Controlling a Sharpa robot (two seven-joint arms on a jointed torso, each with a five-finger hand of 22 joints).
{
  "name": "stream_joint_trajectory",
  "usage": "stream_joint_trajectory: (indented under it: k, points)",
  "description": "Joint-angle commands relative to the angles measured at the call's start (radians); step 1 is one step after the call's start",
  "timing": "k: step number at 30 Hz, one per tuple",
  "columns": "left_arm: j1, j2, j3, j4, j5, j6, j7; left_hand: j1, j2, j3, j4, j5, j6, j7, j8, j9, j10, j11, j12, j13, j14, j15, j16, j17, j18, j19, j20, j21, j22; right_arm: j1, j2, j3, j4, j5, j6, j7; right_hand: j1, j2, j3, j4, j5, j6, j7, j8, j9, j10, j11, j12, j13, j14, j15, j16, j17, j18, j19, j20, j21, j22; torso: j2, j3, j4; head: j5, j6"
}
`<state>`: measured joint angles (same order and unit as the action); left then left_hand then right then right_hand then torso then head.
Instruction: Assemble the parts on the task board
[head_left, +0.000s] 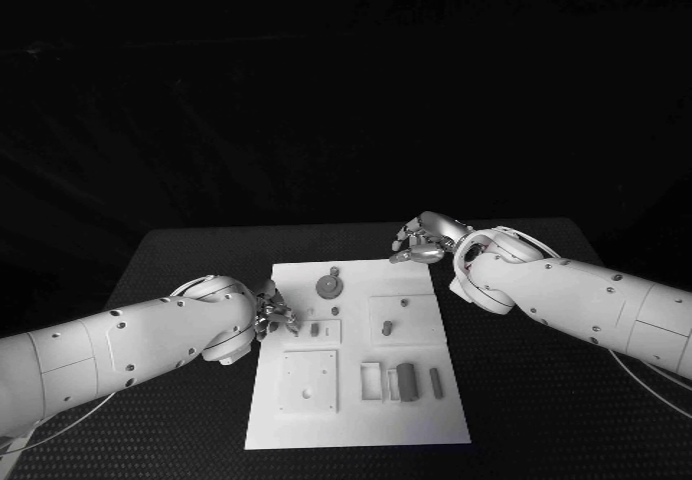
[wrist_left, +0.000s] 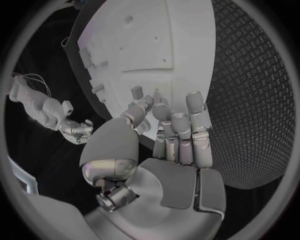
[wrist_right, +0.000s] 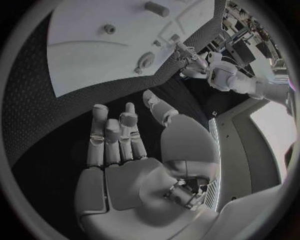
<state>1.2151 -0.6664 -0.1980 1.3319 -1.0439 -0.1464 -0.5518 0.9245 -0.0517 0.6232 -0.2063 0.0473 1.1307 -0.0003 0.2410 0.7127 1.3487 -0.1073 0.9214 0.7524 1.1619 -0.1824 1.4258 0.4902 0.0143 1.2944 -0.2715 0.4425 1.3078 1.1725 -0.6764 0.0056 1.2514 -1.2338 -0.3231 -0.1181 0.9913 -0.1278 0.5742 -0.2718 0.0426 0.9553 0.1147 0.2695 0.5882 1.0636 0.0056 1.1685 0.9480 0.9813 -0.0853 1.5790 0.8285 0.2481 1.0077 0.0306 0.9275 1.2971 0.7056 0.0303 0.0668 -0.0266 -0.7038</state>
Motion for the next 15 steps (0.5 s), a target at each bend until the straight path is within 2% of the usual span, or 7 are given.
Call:
stream_joint_trajectory:
  k: [1,15]
  points:
    - [-0.002,0.005,0.000,0.001,-0.027,0.003,-0.002,0.006,0.005,0.003,0.006,0.002,0.013,0.005,0.193,0.046,0.006,0.001,0.005,-0.002,0.011,-0.011,0.004,-0.001,-0.014,0.003,-0.001,0.006,0.021,0.000,0.000,0.000,0.002,-0.001,0.011,0.007,-0.010,-0.002,0.001,0.005,0.006,0.000,0.005,-0.004,0.001,-0.006,0.003,0.005,-0.001,-0.001,-0.008,0.002,-0.001,0.014,-0.006,-0.002,-0.001,-0.001,0.001,-0.0005,-0.0005,-0.001,0.000]
    - [-0.005,0.009,-0.002,-0.003,-0.030,-0.001,-0.003,0.001,0.005,0.002,0.014,0.001,0.012,0.005,0.195,0.042,0.006,0.001,0.005,-0.003,0.011,-0.010,0.004,-0.001,-0.014,0.001,-0.001,0.007,0.021,0.000,-0.001,0.000,0.001,0.000,0.011,0.007,-0.010,-0.002,0.001,0.005,0.006,0.000,0.005,-0.004,0.001,-0.006,0.003,0.005,-0.001,-0.001,-0.008,0.002,-0.001,0.014,-0.006,-0.002,-0.001,-0.001,0.001,-0.0003,0.0001,-0.002,-0.002]
